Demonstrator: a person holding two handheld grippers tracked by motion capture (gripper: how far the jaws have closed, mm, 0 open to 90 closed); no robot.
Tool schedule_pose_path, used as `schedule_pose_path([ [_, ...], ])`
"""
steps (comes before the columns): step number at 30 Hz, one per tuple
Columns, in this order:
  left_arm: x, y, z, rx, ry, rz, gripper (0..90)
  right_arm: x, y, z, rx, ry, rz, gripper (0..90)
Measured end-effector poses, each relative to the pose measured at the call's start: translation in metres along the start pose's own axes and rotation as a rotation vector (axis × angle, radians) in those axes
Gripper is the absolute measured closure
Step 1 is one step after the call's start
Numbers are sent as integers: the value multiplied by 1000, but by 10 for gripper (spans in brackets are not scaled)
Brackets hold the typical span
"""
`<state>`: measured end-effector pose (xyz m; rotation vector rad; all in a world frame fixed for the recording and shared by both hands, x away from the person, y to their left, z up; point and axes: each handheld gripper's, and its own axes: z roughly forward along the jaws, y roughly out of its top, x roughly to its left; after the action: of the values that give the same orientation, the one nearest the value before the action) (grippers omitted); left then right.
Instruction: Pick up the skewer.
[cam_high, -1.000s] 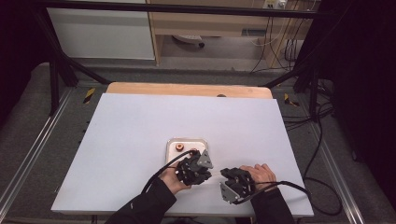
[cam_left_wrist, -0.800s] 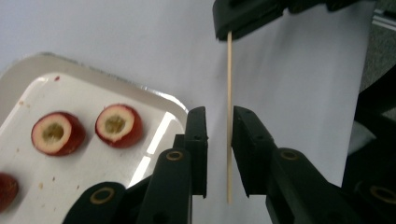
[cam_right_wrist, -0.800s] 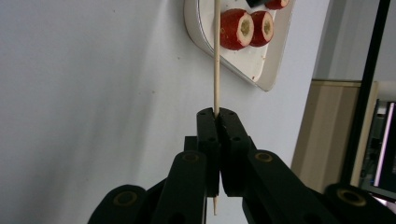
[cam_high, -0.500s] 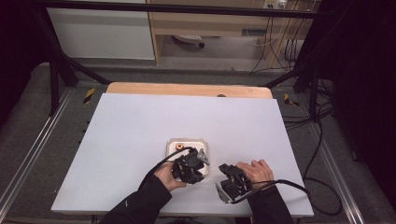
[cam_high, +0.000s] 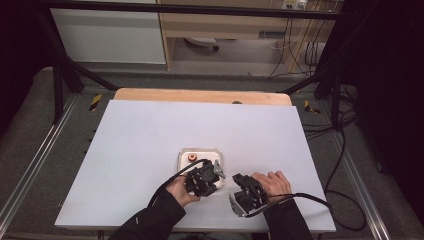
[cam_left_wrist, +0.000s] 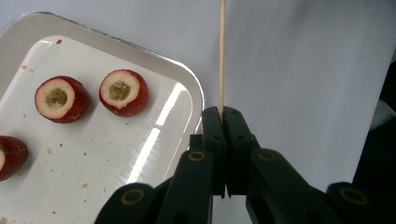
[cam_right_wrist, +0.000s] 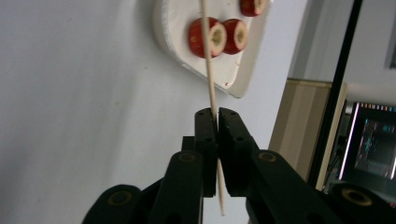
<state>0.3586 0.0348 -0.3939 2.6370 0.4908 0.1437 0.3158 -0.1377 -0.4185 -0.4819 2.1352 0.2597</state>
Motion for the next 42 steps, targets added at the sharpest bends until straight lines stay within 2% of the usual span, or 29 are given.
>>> schedule_pose_path([
  [1, 1, -1, -1, -1, 3, -3, 887, -2, -1, -1, -10, -9, 55, 770],
  [2, 1, -2, -2, -8, 15, -6, 887, -2, -1, -1, -10, -9, 55, 770],
  [3, 2, -4, -3, -12, 19, -7, 886, -6, -4, -2, -27, -6, 175, 699],
  [4, 4, -7, -4, -25, 22, -8, 886, -8, -6, -4, -47, 5, 250, 655],
  [5, 5, -9, -6, -25, 27, -13, 886, -10, -9, -5, -62, 16, 310, 623],
  [6, 6, -12, -8, -34, 35, -18, 886, -10, -9, -5, -62, 16, 310, 623],
  [7, 7, -16, -9, -41, 42, -23, 886, -14, -16, -8, -94, 35, 419, 560],
  [8, 9, -19, -11, -43, 45, -26, 886, -14, -16, -8, -94, 35, 419, 560],
  [9, 11, -23, -12, -53, 56, -30, 885, -15, -20, -9, -112, 35, 475, 511],
  [11, 13, -32, -16, -69, 70, -47, 885, -17, -27, -11, -141, 43, 606, 451],
  [12, 14, -36, -18, -81, 81, -56, 884, -19, -35, -13, -167, 59, 725, 396],
  [14, 16, -45, -22, -115, 102, -76, 884, -21, -43, -13, -182, 110, 834, 350],
  [15, 18, -53, -26, -145, 122, -97, 884, -22, -47, -12, -180, 135, 880, 309],
  [16, 18, -53, -26, -145, 122, -97, 884, -22, -47, -12, -180, 135, 880, 309],
  [19, 20, -67, -32, -199, 135, -128, 884, -22, -55, -7, -143, 197, 1005, 203],
  [21, 20, -75, -35, -231, 157, -143, 883, -18, -57, -4, -127, 210, 1060, 157],
  [22, 20, -80, -36, -246, 164, -154, 883, -18, -57, -4, -127, 210, 1060, 157],
  [24, 21, -88, -39, -276, 182, -167, 883, -16, -56, 0, -109, 223, 1101, 142],
  [25, 21, -92, -40, -286, 186, -178, 883, -16, -56, 0, -109, 223, 1101, 142],
  [29, 22, -105, -43, -328, 199, -205, 883, -20, -56, 5, -109, 278, 1186, 142],
  [31, 22, -110, -45, -346, 205, -216, 883, -23, -56, 8, -120, 300, 1244, 137],
  [33, 22, -115, -46, -361, 208, -224, 883, -30, -54, 12, -88, 323, 1294, 100],
  [35, 23, -120, -45, -374, 211, -231, 882, -33, -52, 14, -69, 331, 1290, 87],
  [37, 24, -123, -46, -377, 216, -235, 882, -39, -47, 17, -50, 369, 1290, 79],
  [39, 24, -127, -46, -392, 219, -241, 882, -46, -41, 22, -45, 401, 1299, 74],
  [42, 25, -132, -46, -406, 219, -250, 882, -56, -34, 28, -41, 422, 1298, 61],
])
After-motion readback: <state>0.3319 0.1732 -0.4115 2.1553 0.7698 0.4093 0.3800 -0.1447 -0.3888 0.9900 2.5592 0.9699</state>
